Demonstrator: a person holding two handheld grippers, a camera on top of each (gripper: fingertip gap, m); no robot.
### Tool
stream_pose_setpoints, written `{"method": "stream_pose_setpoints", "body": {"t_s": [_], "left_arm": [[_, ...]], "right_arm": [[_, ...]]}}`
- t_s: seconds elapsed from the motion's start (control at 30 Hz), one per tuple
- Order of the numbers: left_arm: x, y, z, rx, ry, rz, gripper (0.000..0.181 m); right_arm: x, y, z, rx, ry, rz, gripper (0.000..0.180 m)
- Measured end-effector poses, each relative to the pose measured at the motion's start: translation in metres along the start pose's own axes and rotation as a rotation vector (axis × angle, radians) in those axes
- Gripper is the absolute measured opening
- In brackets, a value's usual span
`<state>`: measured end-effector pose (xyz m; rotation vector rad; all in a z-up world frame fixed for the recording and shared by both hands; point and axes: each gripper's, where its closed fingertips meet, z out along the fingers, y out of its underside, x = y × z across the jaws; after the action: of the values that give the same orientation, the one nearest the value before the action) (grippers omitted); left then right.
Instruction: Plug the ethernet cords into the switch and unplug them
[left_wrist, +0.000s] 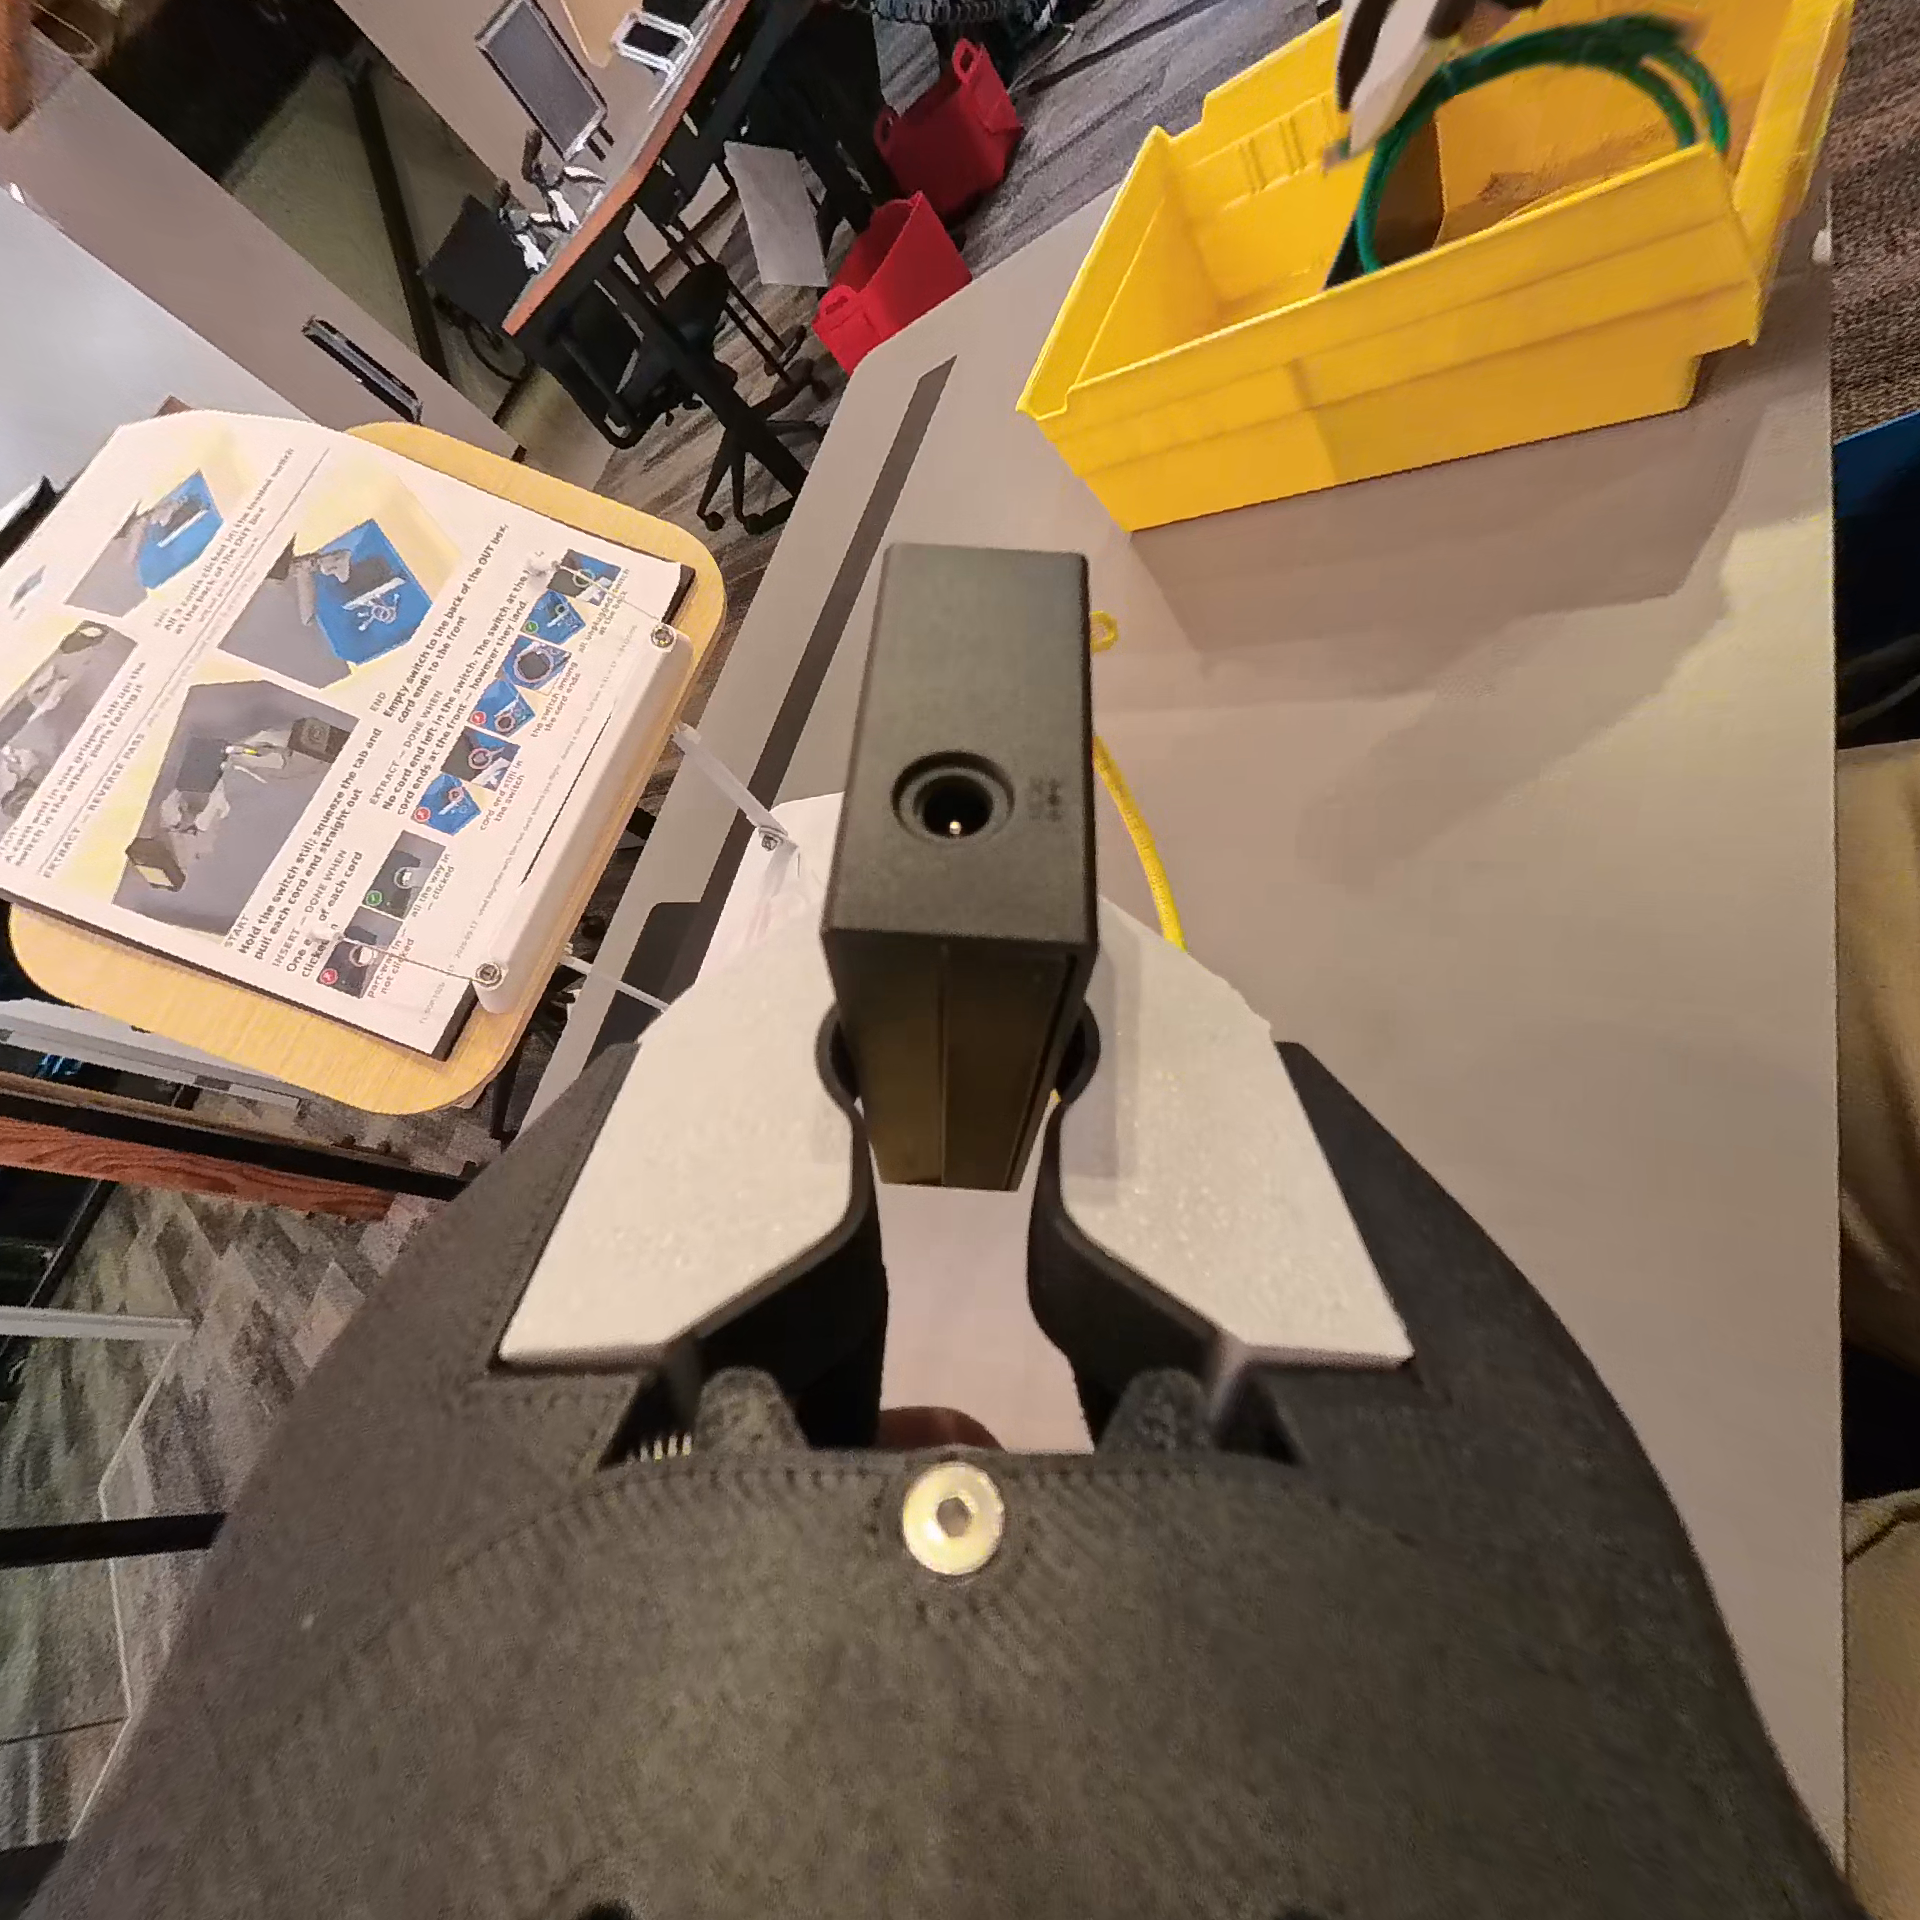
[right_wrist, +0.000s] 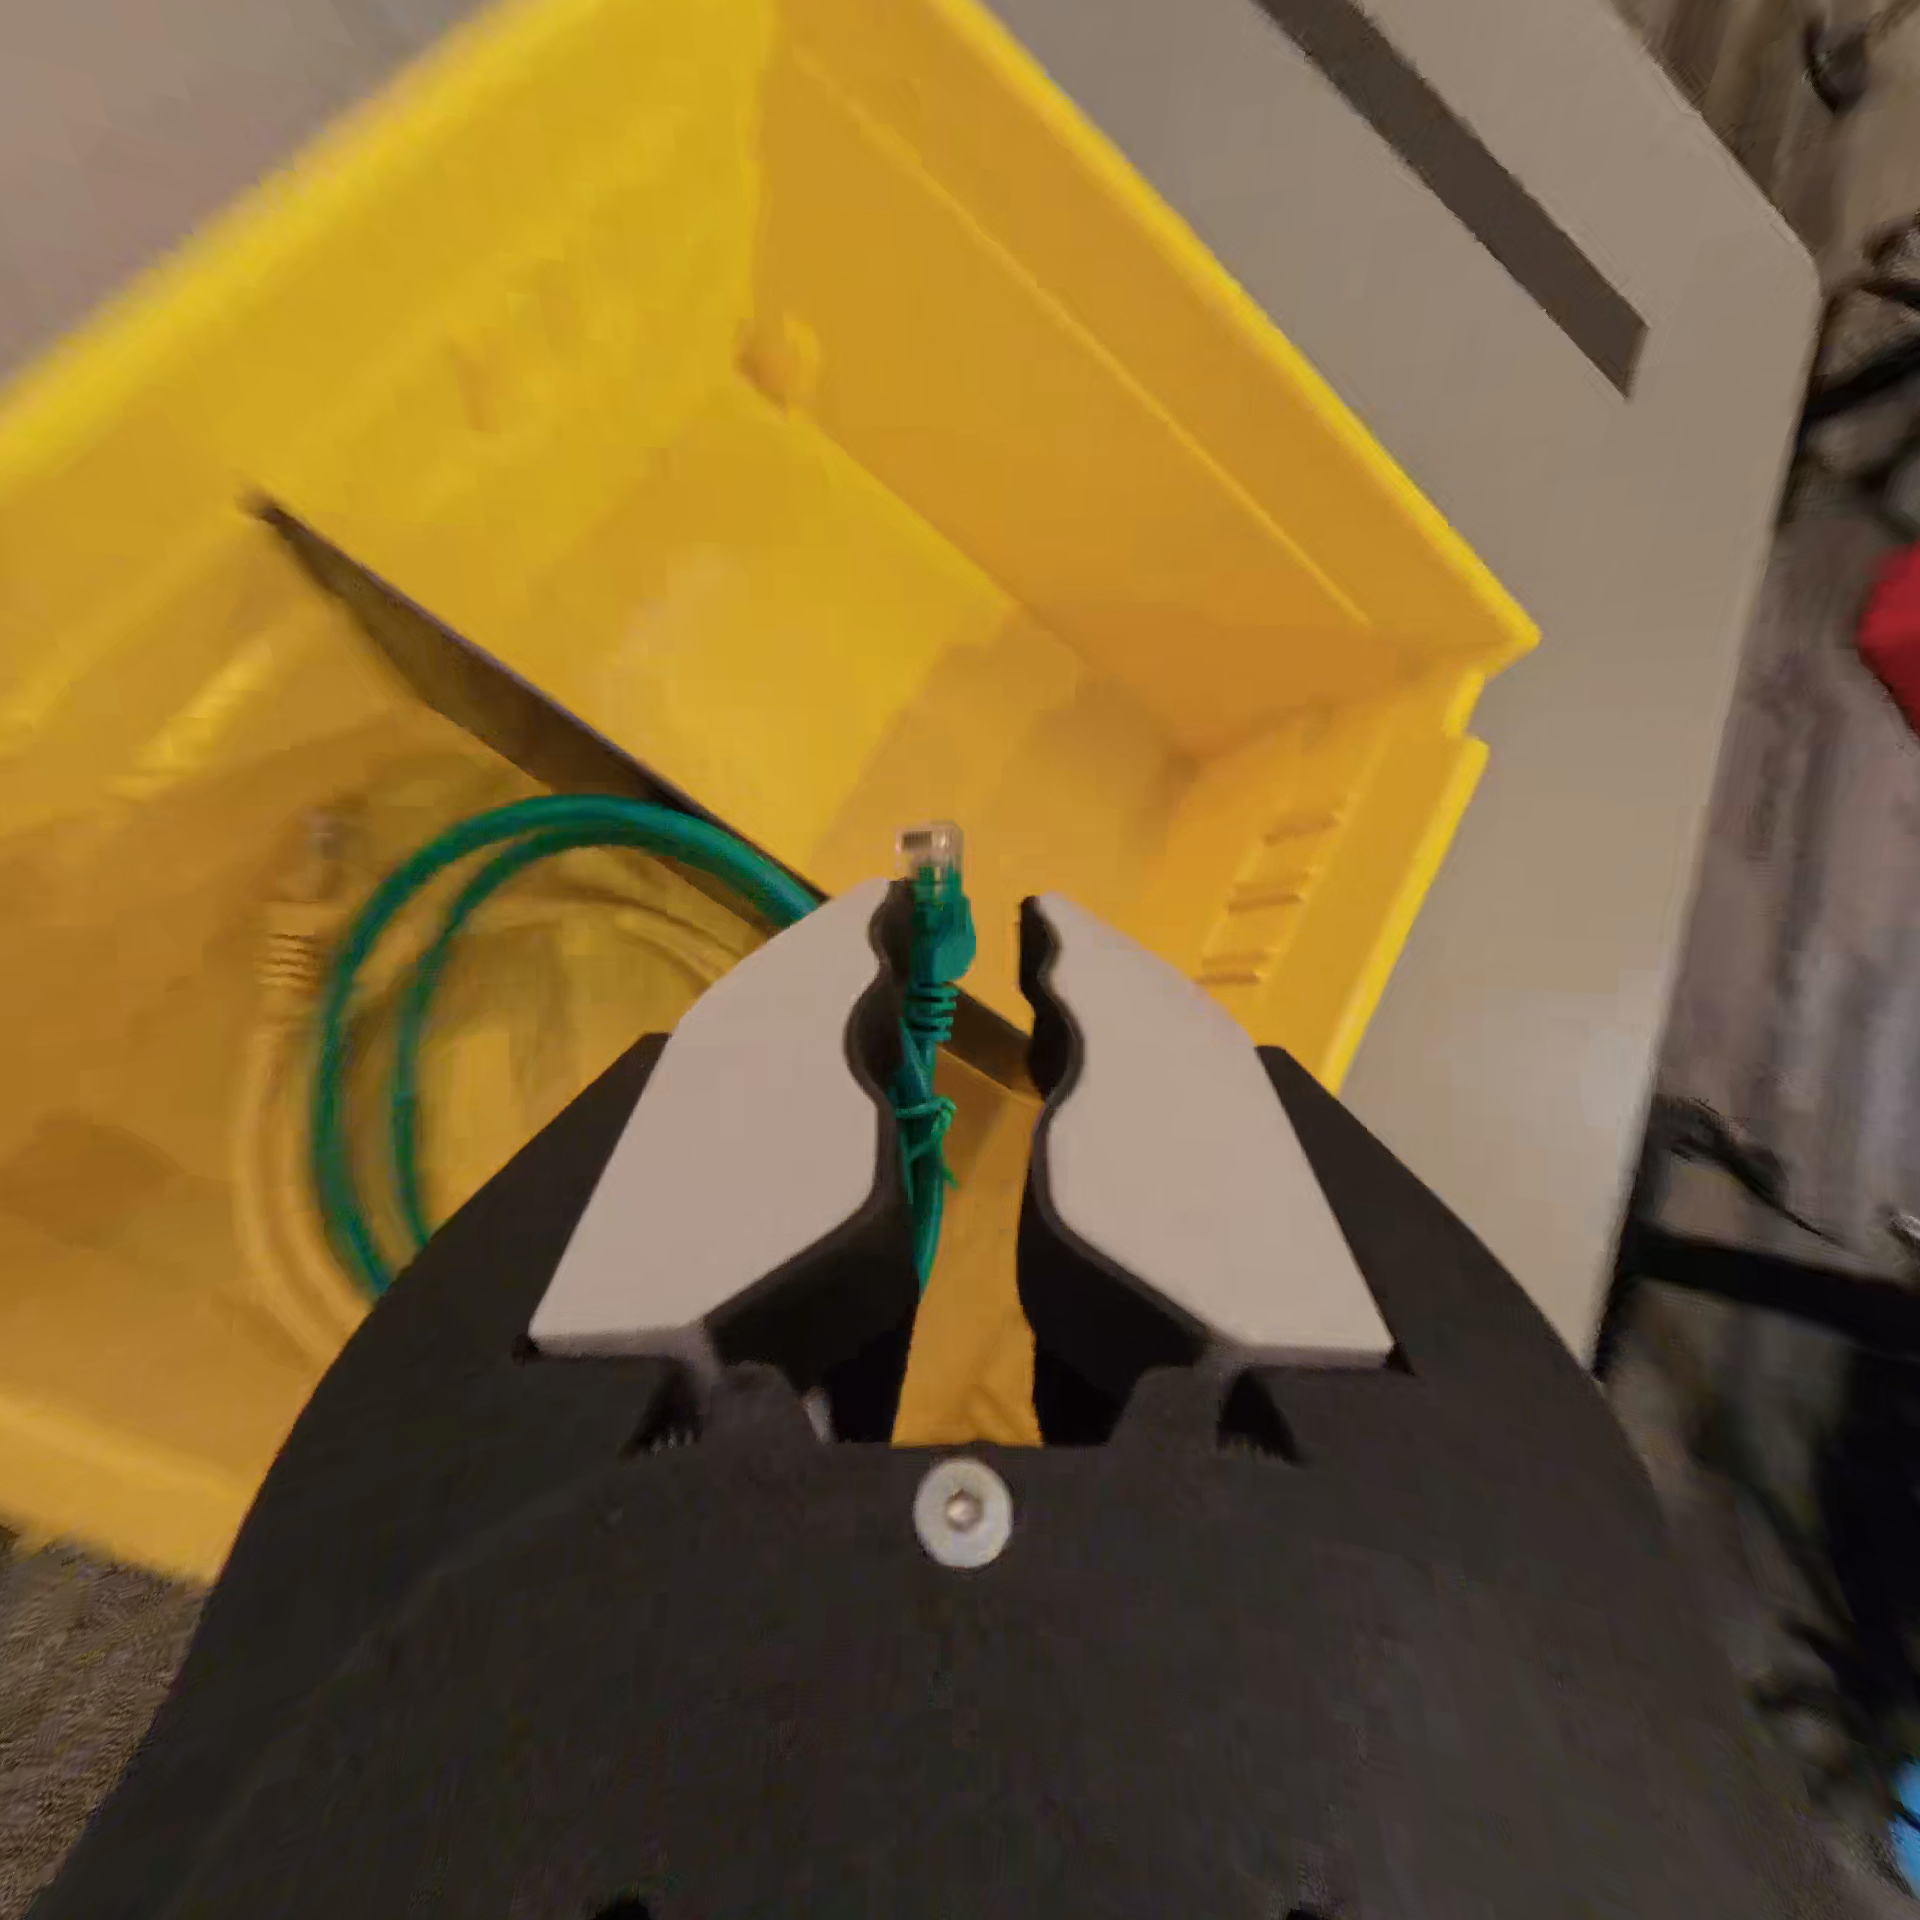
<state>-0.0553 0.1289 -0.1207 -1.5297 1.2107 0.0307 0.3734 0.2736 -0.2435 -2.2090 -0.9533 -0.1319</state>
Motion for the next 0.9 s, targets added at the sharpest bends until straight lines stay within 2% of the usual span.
{"method": "stream_pose_setpoints", "body": {"t_s": [0.03, 0.13, 0.27, 0.33, 0.5, 0.6, 0.67, 0.8, 0.9], "left_arm": [[0.000, 0.000, 0.000, -0.002, -0.002, 0.002, 0.030], [-0.001, 0.002, -0.001, -0.007, -0.007, 0.002, 0.030], [-0.003, 0.001, 0.000, 0.015, -0.013, -0.010, 0.030], [-0.002, 0.002, 0.001, 0.018, -0.009, -0.007, 0.030], [0.005, -0.007, 0.000, 0.055, -0.004, 0.038, 0.030], [0.009, -0.012, -0.001, 0.069, -0.004, 0.067, 0.030], [0.013, -0.015, -0.002, 0.083, 0.007, 0.081, 0.030], [0.018, -0.023, -0.004, 0.098, 0.015, 0.112, 0.030], [0.025, -0.027, -0.003, 0.096, 0.019, 0.151, 0.029]], "right_arm": [[0.004, 0.000, 0.003, -0.028, 0.035, -0.027, 0.024], [0.003, -0.006, -0.002, -0.035, 0.038, -0.062, 0.044], [0.005, -0.019, -0.023, -0.020, 0.079, -0.078, 0.051], [-0.007, -0.042, -0.042, 0.062, 0.068, -0.109, 0.055], [-0.112, -0.146, -0.111, 0.487, -0.103, -0.378, 0.048], [-0.195, -0.194, -0.136, 0.670, -0.226, -0.562, 0.048], [-0.240, -0.217, -0.146, 0.779, -0.223, -0.695, 0.044], [-0.306, -0.242, -0.138, 0.810, -0.269, -0.858, 0.042], [-0.324, -0.255, -0.119, 0.788, -0.199, -0.936, 0.039]]}}
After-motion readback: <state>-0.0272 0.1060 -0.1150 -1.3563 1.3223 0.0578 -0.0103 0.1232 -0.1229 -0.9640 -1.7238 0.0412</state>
